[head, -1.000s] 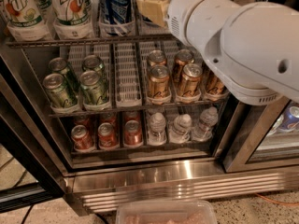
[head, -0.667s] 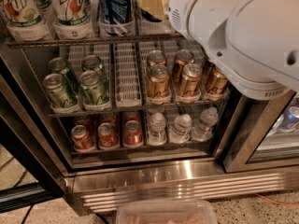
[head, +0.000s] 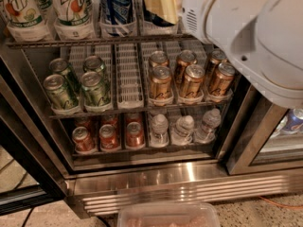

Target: Pick pepsi can from top shelf of fridge

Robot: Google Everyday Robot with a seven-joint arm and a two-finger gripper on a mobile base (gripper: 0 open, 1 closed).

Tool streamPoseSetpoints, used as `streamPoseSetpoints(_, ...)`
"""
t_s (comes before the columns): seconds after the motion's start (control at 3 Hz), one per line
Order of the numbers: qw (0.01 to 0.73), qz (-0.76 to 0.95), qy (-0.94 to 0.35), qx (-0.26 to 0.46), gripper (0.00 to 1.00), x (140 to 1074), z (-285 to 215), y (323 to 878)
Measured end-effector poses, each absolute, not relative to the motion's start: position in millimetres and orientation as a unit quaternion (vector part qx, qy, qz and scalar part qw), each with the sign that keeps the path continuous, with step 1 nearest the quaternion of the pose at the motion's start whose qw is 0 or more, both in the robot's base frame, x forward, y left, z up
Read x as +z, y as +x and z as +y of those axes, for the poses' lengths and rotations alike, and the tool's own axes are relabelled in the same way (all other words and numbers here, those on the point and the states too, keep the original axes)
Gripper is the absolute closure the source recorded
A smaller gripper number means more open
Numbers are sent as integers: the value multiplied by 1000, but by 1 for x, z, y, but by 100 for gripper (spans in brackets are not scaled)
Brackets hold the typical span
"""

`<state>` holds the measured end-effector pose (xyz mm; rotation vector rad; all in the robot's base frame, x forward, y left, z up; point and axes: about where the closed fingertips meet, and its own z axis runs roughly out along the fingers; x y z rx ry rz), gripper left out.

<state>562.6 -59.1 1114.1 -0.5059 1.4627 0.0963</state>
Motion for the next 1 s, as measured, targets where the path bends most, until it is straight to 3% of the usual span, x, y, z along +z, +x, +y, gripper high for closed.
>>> streamPoseSetpoints(0.33, 672, 701, -230, 67, 100, 1079, -70, 532)
streamPoseSetpoints(1.0, 647, 714, -252, 84, 100, 1062, -68, 522)
